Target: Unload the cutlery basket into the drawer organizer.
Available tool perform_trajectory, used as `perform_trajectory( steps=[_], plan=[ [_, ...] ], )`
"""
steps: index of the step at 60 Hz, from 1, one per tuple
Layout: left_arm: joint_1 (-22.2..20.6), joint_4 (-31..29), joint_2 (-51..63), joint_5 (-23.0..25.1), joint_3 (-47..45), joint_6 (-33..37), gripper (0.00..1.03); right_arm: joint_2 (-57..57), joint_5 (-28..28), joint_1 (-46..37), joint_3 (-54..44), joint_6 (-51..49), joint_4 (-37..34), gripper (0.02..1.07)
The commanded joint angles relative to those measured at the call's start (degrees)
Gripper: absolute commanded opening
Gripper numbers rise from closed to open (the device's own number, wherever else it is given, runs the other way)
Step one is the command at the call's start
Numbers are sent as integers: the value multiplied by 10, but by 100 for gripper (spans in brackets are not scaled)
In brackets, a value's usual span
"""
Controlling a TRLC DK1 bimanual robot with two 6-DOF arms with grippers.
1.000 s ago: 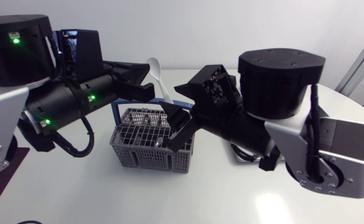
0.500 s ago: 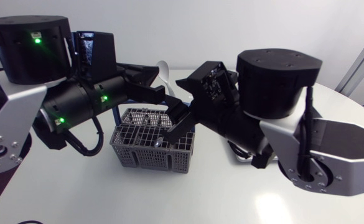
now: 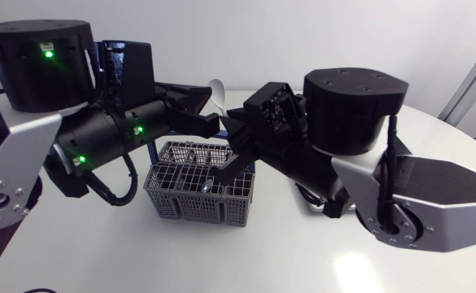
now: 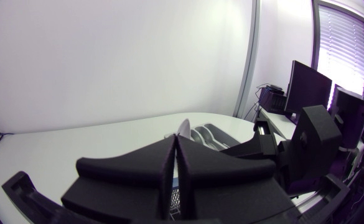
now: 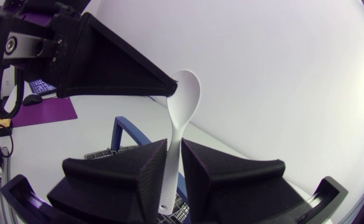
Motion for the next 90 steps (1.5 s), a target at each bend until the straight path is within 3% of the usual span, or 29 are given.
perform_trajectory(
  steps=[1, 18, 20, 22, 24, 34, 52, 65, 79, 90],
  plan=[
    [-4, 8, -3, 7, 20, -15, 4, 10, 8, -3, 10, 1, 7, 12],
    [-4, 14, -5, 7, 20, -15, 6, 12, 7, -4, 10, 0, 3, 8],
    [-4, 18, -5, 7, 19, -15, 10, 12, 5, -4, 10, 0, 2, 8],
    [-3, 19, -5, 7, 22, -15, 24, 12, 2, -4, 10, 0, 0, 8],
    [-3, 18, -5, 7, 24, -15, 31, 12, 0, -4, 9, 0, -1, 8],
    [1, 16, -13, 7, 37, -12, 47, 9, -11, -4, 7, 0, -15, 8],
    [22, 4, -33, 7, 52, -2, 50, -26, -41, -12, -8, -2, -49, 8],
    [54, -22, -66, 7, 74, 7, 62, -93, -82, -34, -22, -15, -116, 8],
    [67, -28, -72, 8, 79, 12, 63, -146, -135, -77, -51, -40, -171, 8],
    [91, -46, -52, 47, 81, 28, 63, -206, -257, -203, -50, -90, -268, 8]
  ],
)
